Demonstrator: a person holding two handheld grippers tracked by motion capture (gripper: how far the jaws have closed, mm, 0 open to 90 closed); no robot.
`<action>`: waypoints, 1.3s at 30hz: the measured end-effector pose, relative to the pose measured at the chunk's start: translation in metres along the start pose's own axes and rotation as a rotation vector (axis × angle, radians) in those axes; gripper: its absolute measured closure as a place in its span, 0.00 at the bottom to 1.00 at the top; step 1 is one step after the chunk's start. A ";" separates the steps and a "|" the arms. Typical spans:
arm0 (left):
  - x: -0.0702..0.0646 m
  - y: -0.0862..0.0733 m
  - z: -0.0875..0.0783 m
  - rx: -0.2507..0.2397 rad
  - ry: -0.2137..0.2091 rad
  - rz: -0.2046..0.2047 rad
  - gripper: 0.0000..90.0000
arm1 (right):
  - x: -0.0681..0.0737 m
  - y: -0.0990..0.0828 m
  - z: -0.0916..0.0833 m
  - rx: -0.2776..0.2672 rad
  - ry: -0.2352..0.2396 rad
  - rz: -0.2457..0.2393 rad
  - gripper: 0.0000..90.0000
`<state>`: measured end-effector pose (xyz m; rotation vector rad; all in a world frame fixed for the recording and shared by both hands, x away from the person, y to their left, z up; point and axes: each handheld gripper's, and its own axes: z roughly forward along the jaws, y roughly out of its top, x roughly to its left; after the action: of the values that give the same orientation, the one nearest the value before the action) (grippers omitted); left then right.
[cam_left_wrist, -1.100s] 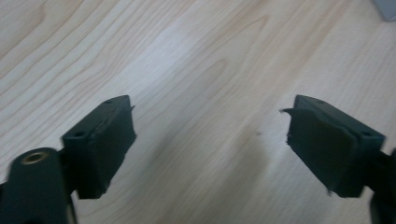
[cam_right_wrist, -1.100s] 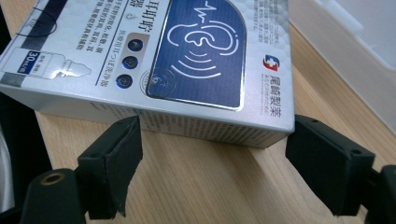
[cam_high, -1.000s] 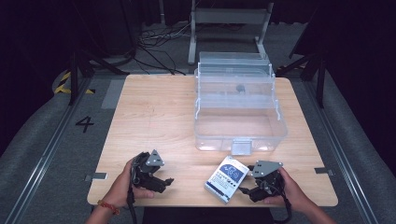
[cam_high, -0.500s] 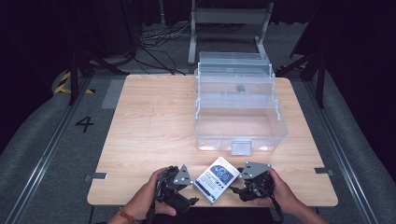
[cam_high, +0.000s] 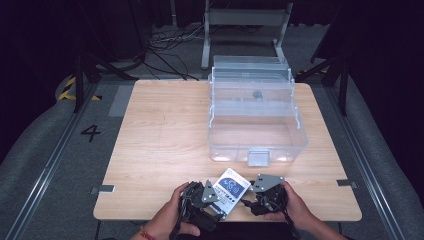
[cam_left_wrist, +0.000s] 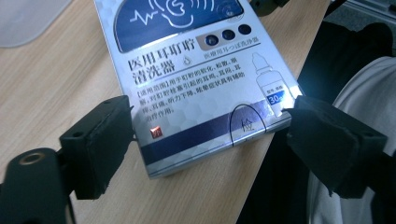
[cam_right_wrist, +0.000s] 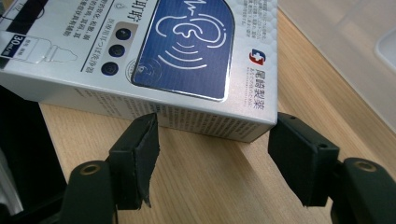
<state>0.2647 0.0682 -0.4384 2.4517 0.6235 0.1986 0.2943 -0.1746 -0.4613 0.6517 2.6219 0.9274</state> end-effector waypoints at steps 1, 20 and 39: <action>-0.001 0.001 0.000 0.001 0.006 -0.007 0.17 | 0.001 0.000 0.000 0.001 -0.001 -0.005 0.38; 0.036 0.007 0.001 0.075 -0.002 -0.044 0.07 | -0.001 0.000 -0.001 -0.021 0.006 0.006 0.37; 0.035 0.045 0.012 0.201 -0.013 0.075 0.17 | 0.007 0.001 0.000 -0.029 0.038 -0.027 0.37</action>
<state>0.3158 0.0468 -0.4217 2.6702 0.5706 0.1556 0.2892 -0.1703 -0.4615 0.5962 2.6383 0.9773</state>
